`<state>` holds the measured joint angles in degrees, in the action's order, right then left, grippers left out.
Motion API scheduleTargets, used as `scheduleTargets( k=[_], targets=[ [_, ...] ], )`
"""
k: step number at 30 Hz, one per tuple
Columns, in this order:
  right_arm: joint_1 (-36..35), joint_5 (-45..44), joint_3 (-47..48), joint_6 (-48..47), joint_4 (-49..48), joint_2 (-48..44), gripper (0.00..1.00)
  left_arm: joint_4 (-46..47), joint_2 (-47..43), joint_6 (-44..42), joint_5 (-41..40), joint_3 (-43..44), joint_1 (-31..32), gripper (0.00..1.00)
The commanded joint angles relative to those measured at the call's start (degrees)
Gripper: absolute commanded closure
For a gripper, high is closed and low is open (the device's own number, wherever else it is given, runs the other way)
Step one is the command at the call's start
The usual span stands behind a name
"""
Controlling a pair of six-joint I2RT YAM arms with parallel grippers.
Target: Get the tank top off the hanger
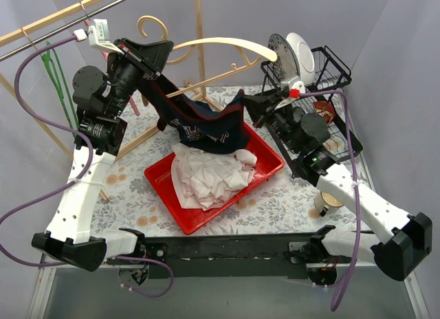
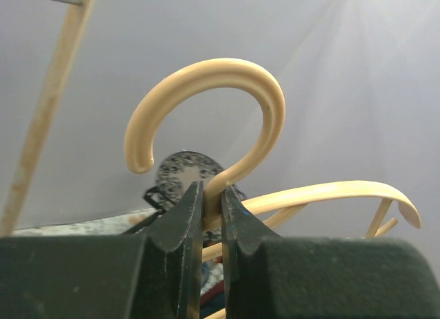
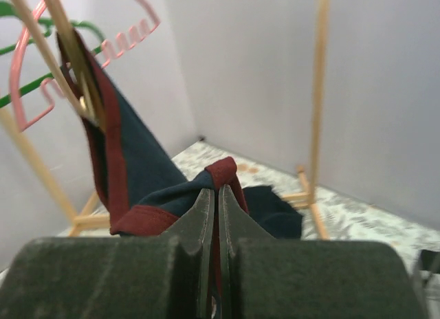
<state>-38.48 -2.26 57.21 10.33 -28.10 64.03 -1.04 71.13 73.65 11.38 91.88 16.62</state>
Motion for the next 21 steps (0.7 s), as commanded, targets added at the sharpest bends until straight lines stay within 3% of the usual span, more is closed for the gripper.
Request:
scheduleTargets(
  k=[1,10,15,21],
  targets=[
    [0.1,11.4,1.0,6.1,-5.9,3.7,0.99,6.8,-3.3,9.9,7.3,1.6,-0.1,1.00],
    [0.1,11.5,1.1,3.4,-3.1,2.1,0.99,11.2,-6.3,17.7,11.9,2.5,-0.2,1.00],
    [0.1,16.1,9.8,0.3,5.5,2.8,0.99,8.0,-9.0,16.0,12.2,3.6,-0.2,1.00],
    [0.1,20.1,23.3,0.4,7.3,4.8,0.99,4.6,-13.1,15.0,11.8,4.5,-0.2,1.00]
  ],
)
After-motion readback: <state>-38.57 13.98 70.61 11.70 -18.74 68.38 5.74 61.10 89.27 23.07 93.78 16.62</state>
